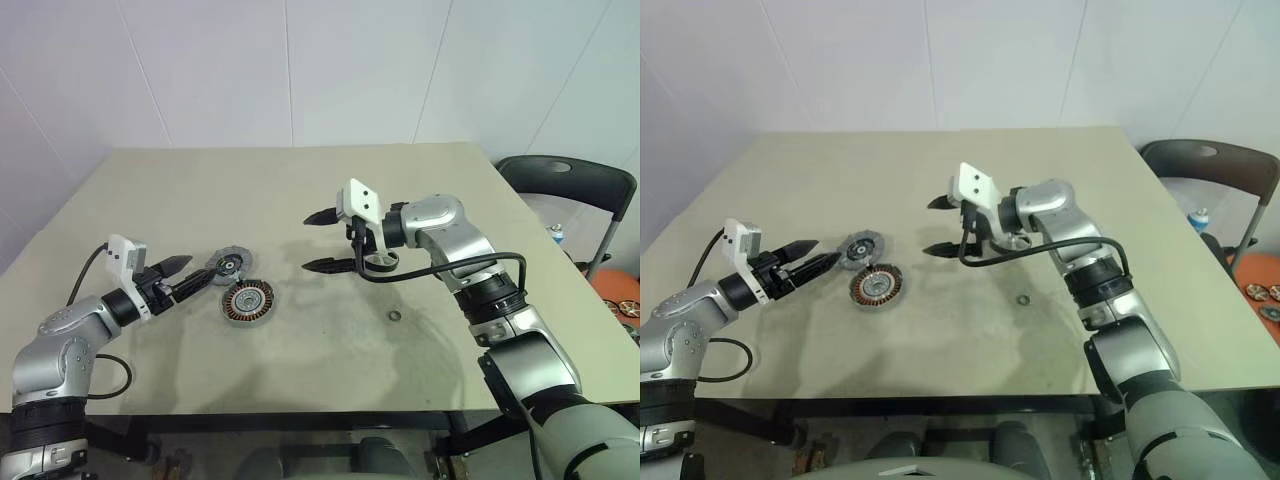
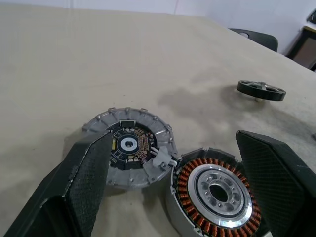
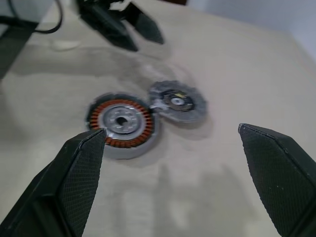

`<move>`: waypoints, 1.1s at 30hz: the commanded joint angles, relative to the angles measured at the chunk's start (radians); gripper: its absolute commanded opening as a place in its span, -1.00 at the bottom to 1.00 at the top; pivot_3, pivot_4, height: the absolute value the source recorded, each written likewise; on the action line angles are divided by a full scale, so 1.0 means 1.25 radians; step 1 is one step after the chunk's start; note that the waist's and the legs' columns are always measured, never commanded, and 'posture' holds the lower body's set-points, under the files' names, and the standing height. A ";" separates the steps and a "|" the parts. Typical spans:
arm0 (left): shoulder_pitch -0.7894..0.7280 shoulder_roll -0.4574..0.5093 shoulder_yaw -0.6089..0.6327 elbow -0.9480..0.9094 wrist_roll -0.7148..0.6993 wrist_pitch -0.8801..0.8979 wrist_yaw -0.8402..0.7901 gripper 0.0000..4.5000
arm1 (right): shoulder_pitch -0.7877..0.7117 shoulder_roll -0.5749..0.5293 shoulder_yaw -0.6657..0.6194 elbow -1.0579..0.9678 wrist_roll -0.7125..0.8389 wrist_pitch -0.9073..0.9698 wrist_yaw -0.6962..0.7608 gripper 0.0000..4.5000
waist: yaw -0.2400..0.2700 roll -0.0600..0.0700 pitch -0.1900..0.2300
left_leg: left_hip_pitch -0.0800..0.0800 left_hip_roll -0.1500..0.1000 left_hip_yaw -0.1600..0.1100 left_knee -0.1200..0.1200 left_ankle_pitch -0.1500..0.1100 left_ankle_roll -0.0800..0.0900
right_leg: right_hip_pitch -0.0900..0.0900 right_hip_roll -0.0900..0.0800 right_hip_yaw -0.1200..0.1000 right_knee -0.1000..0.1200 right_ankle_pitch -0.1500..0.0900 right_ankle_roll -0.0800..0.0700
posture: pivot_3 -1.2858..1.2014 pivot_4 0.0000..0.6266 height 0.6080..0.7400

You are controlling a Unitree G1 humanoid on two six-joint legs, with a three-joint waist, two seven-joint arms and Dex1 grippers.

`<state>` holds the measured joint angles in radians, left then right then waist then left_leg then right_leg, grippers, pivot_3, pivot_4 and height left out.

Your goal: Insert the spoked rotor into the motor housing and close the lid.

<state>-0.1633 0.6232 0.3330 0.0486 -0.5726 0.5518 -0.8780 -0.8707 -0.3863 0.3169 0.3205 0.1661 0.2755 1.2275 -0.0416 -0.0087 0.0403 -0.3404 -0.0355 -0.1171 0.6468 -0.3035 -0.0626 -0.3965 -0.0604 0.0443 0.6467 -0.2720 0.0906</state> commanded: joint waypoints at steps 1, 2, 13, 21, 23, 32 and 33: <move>-0.008 0.015 0.018 -0.033 -0.017 0.004 0.006 0.88 | -0.027 0.026 0.053 -0.019 -0.033 -0.054 0.037 1.00 | -0.001 0.000 0.000 | 0.000 0.000 0.000 0.000 0.000 0.000 | 0.000 0.000 0.000 0.000 0.000 0.000 | 0.03 -1.00 1.00; -0.011 0.017 0.017 -0.033 -0.018 0.007 0.008 0.88 | -0.037 0.034 0.077 -0.007 -0.055 -0.085 0.047 1.00 | -0.001 0.000 0.000 | 0.000 0.000 0.000 0.000 0.000 0.000 | 0.000 0.000 0.000 0.000 0.000 0.000 | 0.03 -1.00 1.00; -0.028 0.006 0.004 -0.037 -0.016 0.005 0.017 0.88 | -0.209 0.164 0.255 0.251 -0.249 -0.476 0.114 1.00 | -0.003 0.000 0.000 | 0.000 0.000 0.000 0.000 0.000 0.000 | -0.001 0.000 0.000 0.001 0.000 0.000 | 0.03 -1.00 1.00; 0.024 -0.031 0.017 -0.092 -0.025 -0.002 0.052 0.88 | -0.272 0.264 0.336 0.484 -0.397 -0.711 0.037 1.00 | -0.006 0.000 0.000 | 0.001 0.000 0.000 -0.001 0.000 -0.001 | -0.001 0.000 0.000 0.002 0.000 0.000 | 0.03 -1.00 1.00; 0.037 -0.037 0.020 -0.102 -0.025 -0.006 0.058 0.88 | -0.294 0.299 0.331 0.538 -0.414 -0.717 0.004 1.00 | -0.009 0.000 0.000 | 0.000 0.000 0.000 -0.001 0.000 -0.001 | -0.002 0.000 0.000 0.002 0.000 0.000 | 0.03 -1.00 1.00; 0.076 -0.049 0.025 -0.137 -0.038 -0.008 0.082 0.88 | -0.351 0.380 0.326 0.691 -0.513 -0.735 -0.186 1.00 | -0.021 0.001 0.001 | 0.000 0.000 -0.001 -0.001 0.000 -0.001 | -0.002 0.001 0.000 0.002 0.000 0.000 | 0.03 -1.00 1.00; 0.077 -0.047 0.026 -0.134 -0.038 -0.008 0.082 0.88 | -0.352 0.379 0.329 0.699 -0.523 -0.738 -0.191 1.00 | -0.021 0.001 0.001 | 0.000 0.000 -0.001 -0.001 0.000 -0.001 | -0.002 0.001 0.000 0.002 0.000 0.000 | 0.03 -1.00 1.00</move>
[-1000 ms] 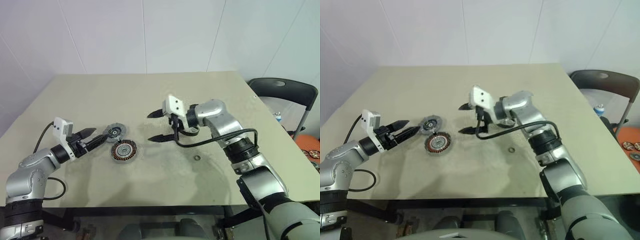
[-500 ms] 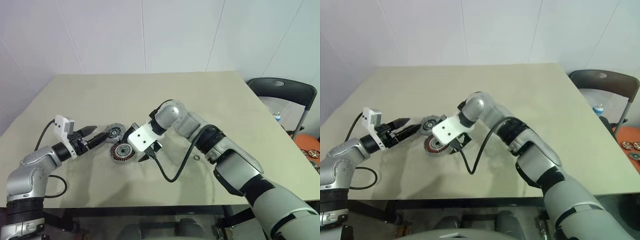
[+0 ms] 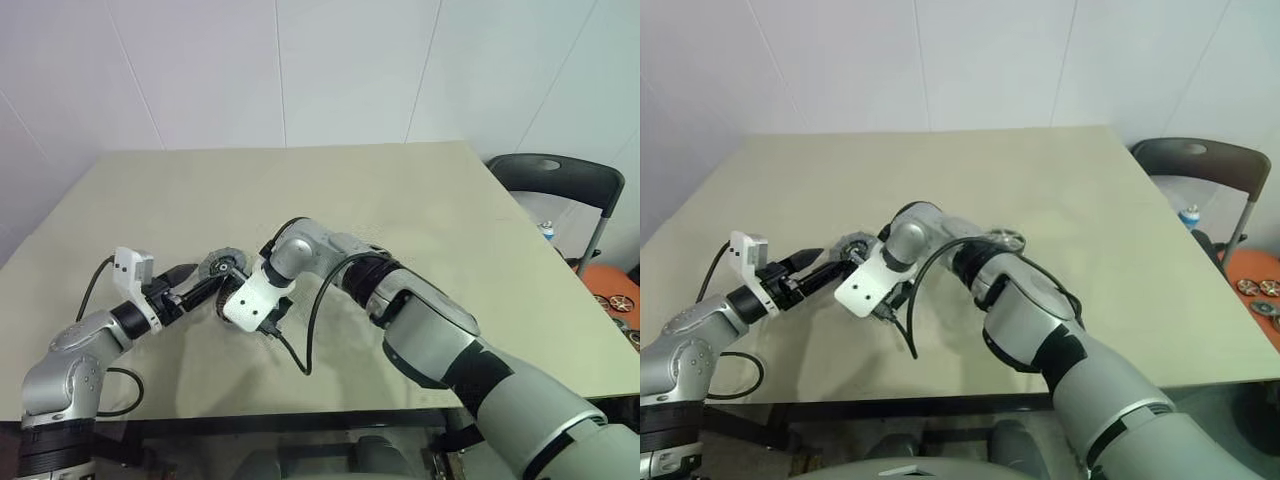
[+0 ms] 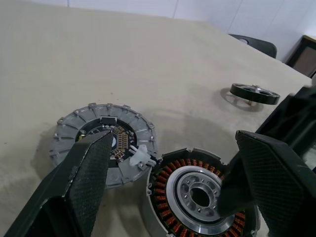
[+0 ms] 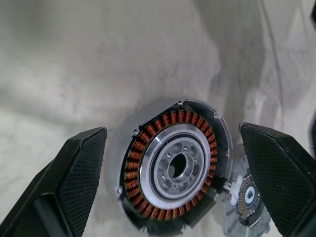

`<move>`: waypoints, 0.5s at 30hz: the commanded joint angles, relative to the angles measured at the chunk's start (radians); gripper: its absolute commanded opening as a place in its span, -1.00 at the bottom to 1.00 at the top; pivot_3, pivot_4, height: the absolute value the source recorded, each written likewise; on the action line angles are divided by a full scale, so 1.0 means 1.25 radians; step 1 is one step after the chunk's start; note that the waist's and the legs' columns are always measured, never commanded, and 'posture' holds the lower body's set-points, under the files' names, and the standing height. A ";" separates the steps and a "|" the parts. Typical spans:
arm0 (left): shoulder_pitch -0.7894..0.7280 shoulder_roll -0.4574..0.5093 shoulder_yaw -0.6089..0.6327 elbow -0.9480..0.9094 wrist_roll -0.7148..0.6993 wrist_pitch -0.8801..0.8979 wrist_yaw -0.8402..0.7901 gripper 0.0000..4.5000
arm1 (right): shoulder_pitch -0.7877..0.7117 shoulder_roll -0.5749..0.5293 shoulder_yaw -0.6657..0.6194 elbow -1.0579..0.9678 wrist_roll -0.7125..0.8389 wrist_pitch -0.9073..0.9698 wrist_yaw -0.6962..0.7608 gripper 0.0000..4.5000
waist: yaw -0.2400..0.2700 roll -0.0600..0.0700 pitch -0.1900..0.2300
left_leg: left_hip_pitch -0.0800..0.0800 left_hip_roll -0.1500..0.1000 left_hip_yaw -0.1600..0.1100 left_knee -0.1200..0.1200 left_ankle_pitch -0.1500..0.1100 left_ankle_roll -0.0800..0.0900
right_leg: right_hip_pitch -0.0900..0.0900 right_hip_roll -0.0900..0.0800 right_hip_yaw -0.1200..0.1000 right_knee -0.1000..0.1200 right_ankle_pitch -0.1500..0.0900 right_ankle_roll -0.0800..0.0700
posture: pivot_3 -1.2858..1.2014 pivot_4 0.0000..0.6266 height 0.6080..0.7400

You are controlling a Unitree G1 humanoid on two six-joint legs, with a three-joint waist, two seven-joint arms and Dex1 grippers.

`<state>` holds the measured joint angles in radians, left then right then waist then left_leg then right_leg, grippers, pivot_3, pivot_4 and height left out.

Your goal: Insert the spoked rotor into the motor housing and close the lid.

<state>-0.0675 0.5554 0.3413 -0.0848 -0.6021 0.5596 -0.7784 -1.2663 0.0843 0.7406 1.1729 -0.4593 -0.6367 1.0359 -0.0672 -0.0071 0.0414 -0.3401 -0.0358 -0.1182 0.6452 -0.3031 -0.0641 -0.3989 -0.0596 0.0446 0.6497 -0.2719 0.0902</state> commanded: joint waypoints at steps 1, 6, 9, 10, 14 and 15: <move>0.001 0.008 0.020 -0.027 -0.014 -0.014 0.002 0.88 | -0.036 0.003 -0.009 0.023 -0.030 -0.013 -0.040 1.00 | -0.002 0.000 0.000 | 0.000 0.000 0.000 0.000 0.000 0.000 | 0.000 0.000 0.000 0.000 0.000 0.000 | 0.03 -1.00 1.00; -0.004 0.008 0.017 -0.022 -0.014 -0.012 0.004 0.88 | -0.028 -0.002 -0.006 0.038 -0.057 -0.027 -0.038 1.00 | -0.003 0.000 0.000 | 0.000 0.000 0.000 0.000 0.000 0.000 | 0.000 0.000 0.000 0.000 0.000 0.000 | 0.03 -1.00 1.00; -0.011 0.007 0.012 -0.017 -0.013 -0.011 0.005 0.89 | -0.023 -0.005 -0.009 0.041 -0.064 -0.035 -0.022 0.92 | -0.003 0.000 0.000 | 0.000 0.000 0.000 0.000 0.000 0.000 | 0.000 0.000 0.000 0.000 0.000 0.000 | 0.03 -1.00 1.00; -0.014 0.006 0.011 -0.017 -0.013 -0.010 0.006 0.89 | -0.020 -0.007 -0.009 0.041 -0.066 -0.040 -0.014 0.82 | -0.003 0.000 0.000 | 0.000 0.000 0.000 0.000 0.000 0.000 | 0.000 0.000 0.000 0.000 0.000 0.000 | 0.03 -1.00 1.00; -0.016 0.004 0.012 -0.012 -0.010 -0.015 0.008 0.89 | -0.003 -0.010 -0.012 0.034 -0.066 -0.051 0.011 0.28 | -0.003 0.000 0.000 | 0.000 0.000 0.000 0.000 0.000 0.000 | 0.000 0.000 0.000 0.000 0.000 0.000 | 0.03 -1.00 1.00; -0.013 0.004 0.013 -0.011 -0.010 -0.016 0.008 0.89 | 0.000 -0.011 -0.011 0.033 -0.069 -0.054 0.013 0.12 | -0.003 0.000 0.000 | 0.000 0.000 0.000 0.000 0.000 0.000 | 0.000 0.000 0.000 0.000 0.000 0.000 | 0.03 -1.00 1.00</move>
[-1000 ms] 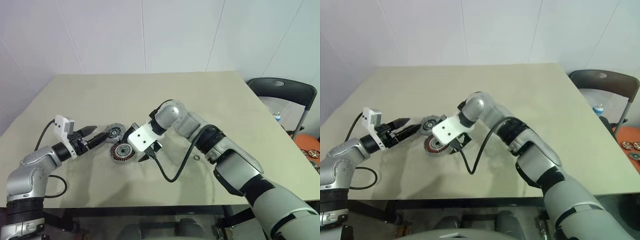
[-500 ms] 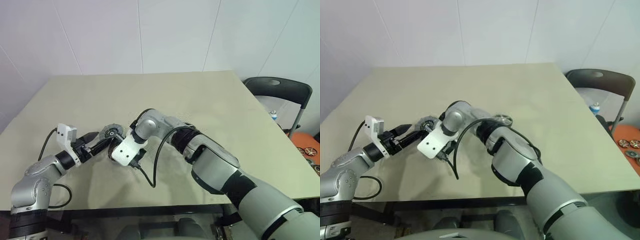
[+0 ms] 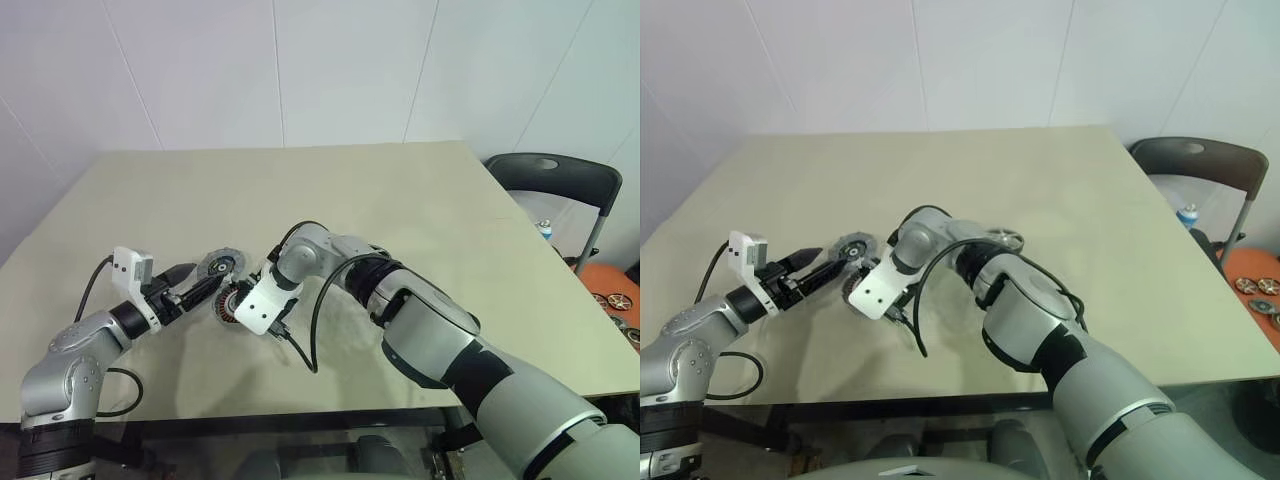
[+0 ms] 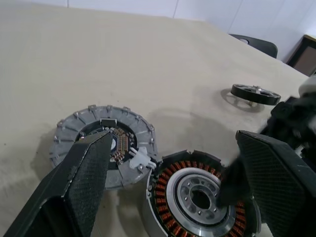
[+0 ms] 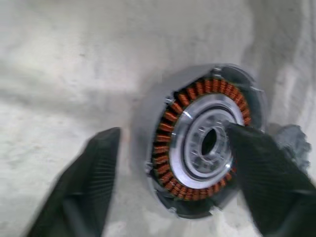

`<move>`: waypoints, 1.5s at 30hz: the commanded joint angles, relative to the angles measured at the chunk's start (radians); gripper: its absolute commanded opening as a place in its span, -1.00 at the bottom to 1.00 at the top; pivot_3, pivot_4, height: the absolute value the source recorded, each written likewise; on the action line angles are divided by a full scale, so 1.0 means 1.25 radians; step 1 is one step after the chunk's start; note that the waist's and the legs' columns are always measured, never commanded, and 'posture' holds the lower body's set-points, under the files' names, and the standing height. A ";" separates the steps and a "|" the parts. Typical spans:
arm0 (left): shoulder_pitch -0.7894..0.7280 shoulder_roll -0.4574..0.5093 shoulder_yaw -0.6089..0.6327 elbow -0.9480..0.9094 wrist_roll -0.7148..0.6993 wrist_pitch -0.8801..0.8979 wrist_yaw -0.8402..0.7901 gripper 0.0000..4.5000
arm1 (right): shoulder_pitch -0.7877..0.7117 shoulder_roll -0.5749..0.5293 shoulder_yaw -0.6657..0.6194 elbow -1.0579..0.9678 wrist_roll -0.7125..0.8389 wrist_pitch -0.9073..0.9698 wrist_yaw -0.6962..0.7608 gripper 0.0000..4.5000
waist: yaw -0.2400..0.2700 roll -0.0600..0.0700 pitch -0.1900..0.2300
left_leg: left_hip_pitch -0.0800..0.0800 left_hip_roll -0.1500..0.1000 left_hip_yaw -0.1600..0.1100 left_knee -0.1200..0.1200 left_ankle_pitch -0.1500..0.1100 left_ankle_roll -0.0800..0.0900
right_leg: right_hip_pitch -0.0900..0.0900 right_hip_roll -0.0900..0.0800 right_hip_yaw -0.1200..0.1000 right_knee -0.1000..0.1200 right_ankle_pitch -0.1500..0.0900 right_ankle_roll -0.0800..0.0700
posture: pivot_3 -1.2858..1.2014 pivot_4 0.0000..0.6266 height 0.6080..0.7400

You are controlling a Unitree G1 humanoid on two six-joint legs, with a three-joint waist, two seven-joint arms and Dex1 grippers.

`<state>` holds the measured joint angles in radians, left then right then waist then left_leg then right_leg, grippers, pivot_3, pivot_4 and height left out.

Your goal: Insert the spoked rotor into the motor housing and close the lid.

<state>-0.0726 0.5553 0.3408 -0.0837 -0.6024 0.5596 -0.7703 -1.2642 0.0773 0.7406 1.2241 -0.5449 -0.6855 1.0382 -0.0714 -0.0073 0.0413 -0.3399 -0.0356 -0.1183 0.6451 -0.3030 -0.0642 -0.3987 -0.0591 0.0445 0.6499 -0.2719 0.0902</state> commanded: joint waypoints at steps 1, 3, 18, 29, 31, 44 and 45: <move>-0.007 0.003 0.014 -0.013 -0.010 -0.016 0.003 0.89 | 0.000 -0.007 -0.011 -0.010 -0.001 -0.017 0.013 -0.05 | 0.000 0.000 0.000 | 0.000 0.000 0.000 0.000 0.000 0.000 | 0.000 0.000 0.000 0.000 0.000 0.000 | 0.03 -1.00 1.00; -0.004 0.003 0.016 -0.014 -0.011 -0.017 0.004 0.89 | 0.001 -0.005 -0.015 -0.013 0.000 -0.014 0.010 -0.33 | 0.000 0.000 0.000 | 0.000 0.000 0.000 0.000 0.000 0.000 | 0.000 0.000 0.000 0.000 0.000 0.000 | 0.03 -1.00 1.00; -0.006 -0.017 0.004 -0.007 -0.008 -0.023 0.012 0.89 | -0.050 0.021 -0.054 -0.043 0.039 0.004 0.099 -0.99 | 0.000 0.000 0.000 | 0.000 0.000 0.000 0.000 0.000 0.000 | 0.000 0.000 0.000 0.000 0.000 0.000 | 0.03 -1.00 1.00; -0.026 -0.016 -0.007 0.015 -0.001 -0.031 0.009 0.89 | -0.049 0.000 -0.057 -0.063 0.035 0.006 0.136 -0.99 | 0.001 0.000 0.000 | 0.000 0.000 -0.001 0.000 0.000 0.000 | 0.000 0.000 0.000 0.000 0.000 0.000 | 0.03 -1.00 1.00; -0.032 -0.016 -0.011 0.020 0.001 -0.032 0.008 0.89 | -0.049 -0.010 -0.063 -0.073 0.043 0.019 0.163 -0.99 | 0.001 -0.001 0.000 | 0.000 0.000 -0.001 0.000 0.000 0.000 | 0.000 0.000 0.000 0.000 0.000 0.000 | 0.03 -1.00 1.00; -0.088 -0.010 -0.050 0.086 0.016 -0.045 -0.016 0.89 | -0.014 -0.142 -0.118 -0.197 0.110 0.344 0.396 -0.99 | 0.002 -0.003 -0.001 | 0.000 0.000 -0.001 0.000 0.000 0.000 | 0.000 0.000 -0.001 0.000 0.000 0.000 | 0.03 -1.00 1.00; -0.095 -0.010 -0.055 0.093 0.018 -0.045 -0.020 0.89 | -0.007 -0.166 -0.113 -0.202 0.097 0.350 0.385 -0.99 | 0.003 -0.003 -0.001 | 0.000 0.000 -0.001 0.000 0.000 0.000 | 0.000 0.000 -0.001 0.000 0.000 0.000 | 0.03 -1.00 1.00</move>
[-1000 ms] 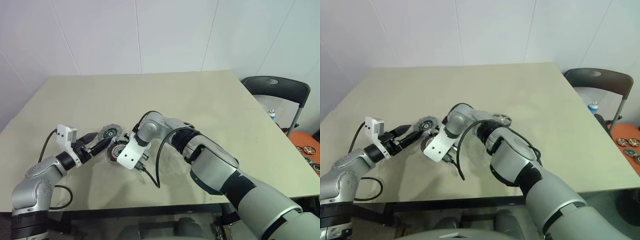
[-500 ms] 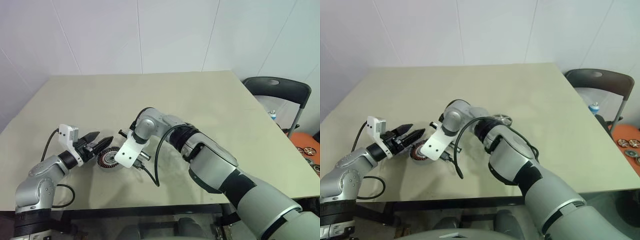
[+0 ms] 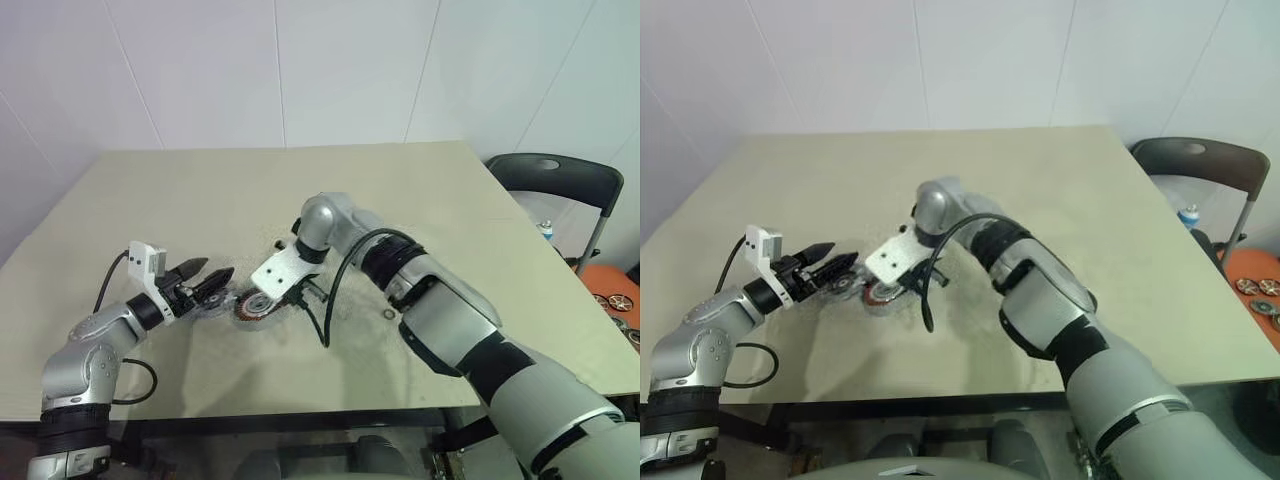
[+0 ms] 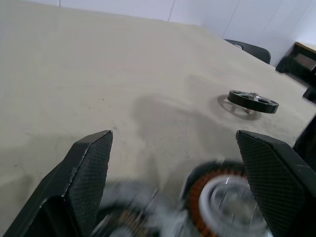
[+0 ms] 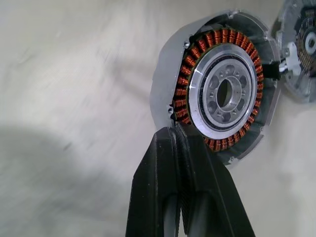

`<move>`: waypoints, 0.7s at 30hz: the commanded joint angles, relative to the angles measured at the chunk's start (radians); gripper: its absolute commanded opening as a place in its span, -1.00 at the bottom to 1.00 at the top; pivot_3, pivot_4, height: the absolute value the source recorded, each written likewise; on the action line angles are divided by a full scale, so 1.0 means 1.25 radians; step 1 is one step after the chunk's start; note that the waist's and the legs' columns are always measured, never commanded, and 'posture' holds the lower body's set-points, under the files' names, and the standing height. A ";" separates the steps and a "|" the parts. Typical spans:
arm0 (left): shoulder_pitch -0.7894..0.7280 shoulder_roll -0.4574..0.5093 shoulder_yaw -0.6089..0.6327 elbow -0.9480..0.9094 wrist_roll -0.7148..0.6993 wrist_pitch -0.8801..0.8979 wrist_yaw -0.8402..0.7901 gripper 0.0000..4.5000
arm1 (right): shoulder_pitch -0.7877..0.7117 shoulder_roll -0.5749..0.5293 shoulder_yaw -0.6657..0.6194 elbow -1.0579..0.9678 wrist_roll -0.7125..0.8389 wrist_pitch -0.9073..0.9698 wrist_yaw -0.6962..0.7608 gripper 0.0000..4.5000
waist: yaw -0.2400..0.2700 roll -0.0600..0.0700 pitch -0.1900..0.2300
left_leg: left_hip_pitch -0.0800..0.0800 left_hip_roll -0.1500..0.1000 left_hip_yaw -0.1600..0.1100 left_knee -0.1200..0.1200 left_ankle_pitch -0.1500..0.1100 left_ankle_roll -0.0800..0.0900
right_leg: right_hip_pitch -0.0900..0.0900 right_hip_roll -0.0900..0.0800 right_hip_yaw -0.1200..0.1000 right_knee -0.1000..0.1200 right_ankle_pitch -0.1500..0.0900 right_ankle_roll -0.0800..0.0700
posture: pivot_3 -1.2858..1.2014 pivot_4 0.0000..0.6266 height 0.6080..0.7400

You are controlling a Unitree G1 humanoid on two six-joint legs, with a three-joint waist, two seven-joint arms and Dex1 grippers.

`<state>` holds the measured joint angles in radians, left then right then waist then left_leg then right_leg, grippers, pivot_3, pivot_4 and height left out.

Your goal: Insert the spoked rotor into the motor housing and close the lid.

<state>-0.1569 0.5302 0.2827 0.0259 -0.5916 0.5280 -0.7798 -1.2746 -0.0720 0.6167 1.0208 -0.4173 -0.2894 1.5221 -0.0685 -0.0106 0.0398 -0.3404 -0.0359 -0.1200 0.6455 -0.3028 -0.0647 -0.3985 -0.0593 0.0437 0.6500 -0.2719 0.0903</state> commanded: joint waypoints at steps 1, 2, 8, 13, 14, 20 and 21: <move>-0.033 0.010 -0.012 0.011 0.012 -0.020 -0.017 0.89 | 0.008 -0.066 -0.009 -0.043 -0.014 0.038 -0.012 -0.99 | 0.001 0.000 0.000 | 0.000 0.000 0.000 0.000 0.000 0.000 | 0.000 0.000 0.000 0.000 0.000 0.000 | 0.03 -1.00 1.00; -0.040 0.011 -0.016 0.018 0.014 -0.021 -0.022 0.89 | 0.014 -0.084 -0.006 -0.045 -0.022 0.048 -0.020 -0.99 | 0.001 0.000 0.000 | 0.000 0.000 0.000 0.000 0.000 0.000 | 0.000 0.000 0.000 0.000 0.000 0.000 | 0.03 -1.00 1.00; -0.072 0.014 -0.035 0.052 0.025 -0.026 -0.040 0.89 | 0.081 -0.182 0.004 -0.122 -0.050 0.092 -0.033 -0.99 | 0.000 0.000 0.000 | 0.000 0.000 0.001 0.000 0.000 0.000 | 0.000 -0.001 0.000 0.000 0.000 0.000 | 0.03 -1.00 1.00; -0.080 0.014 -0.041 0.061 0.029 -0.021 -0.048 0.89 | 0.173 -0.248 0.012 -0.275 -0.054 0.163 0.000 -0.99 | 0.005 0.000 0.000 | 0.000 -0.001 0.001 0.001 0.000 0.000 | 0.000 -0.001 0.000 -0.001 0.000 0.000 | 0.03 -1.00 1.00; -0.080 0.015 -0.042 0.063 0.030 -0.021 -0.049 0.89 | 0.188 -0.250 0.010 -0.308 -0.046 0.191 0.012 -0.99 | 0.007 -0.001 0.000 | 0.000 -0.001 0.001 0.001 0.000 0.000 | 0.001 -0.002 0.000 -0.001 0.000 0.000 | 0.03 -1.00 1.00; -0.081 0.017 -0.044 0.070 0.033 -0.022 -0.054 0.89 | 0.187 -0.185 0.021 -0.500 0.100 0.521 0.074 -0.99 | 0.012 -0.001 0.000 | 0.000 0.000 0.001 0.001 0.000 0.000 | 0.001 -0.001 0.000 0.000 0.000 0.000 | 0.03 -1.00 1.00; -0.080 0.017 -0.044 0.069 0.034 -0.023 -0.053 0.89 | 0.171 -0.166 0.026 -0.514 0.118 0.574 0.074 -0.99 | 0.011 -0.001 0.000 | 0.000 0.000 0.001 0.001 0.000 0.000 | 0.001 -0.001 0.000 0.000 0.000 0.000 | 0.03 -1.00 1.00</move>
<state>-0.2407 0.5406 0.2179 0.1182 -0.5528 0.5146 -0.8431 -1.0138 -0.3164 0.6459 0.4487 -0.3407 0.3322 1.5981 -0.0544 -0.0114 0.0392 -0.3404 -0.0362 -0.1193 0.6464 -0.3027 -0.0645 -0.3983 -0.0603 0.0436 0.6497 -0.2719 0.0904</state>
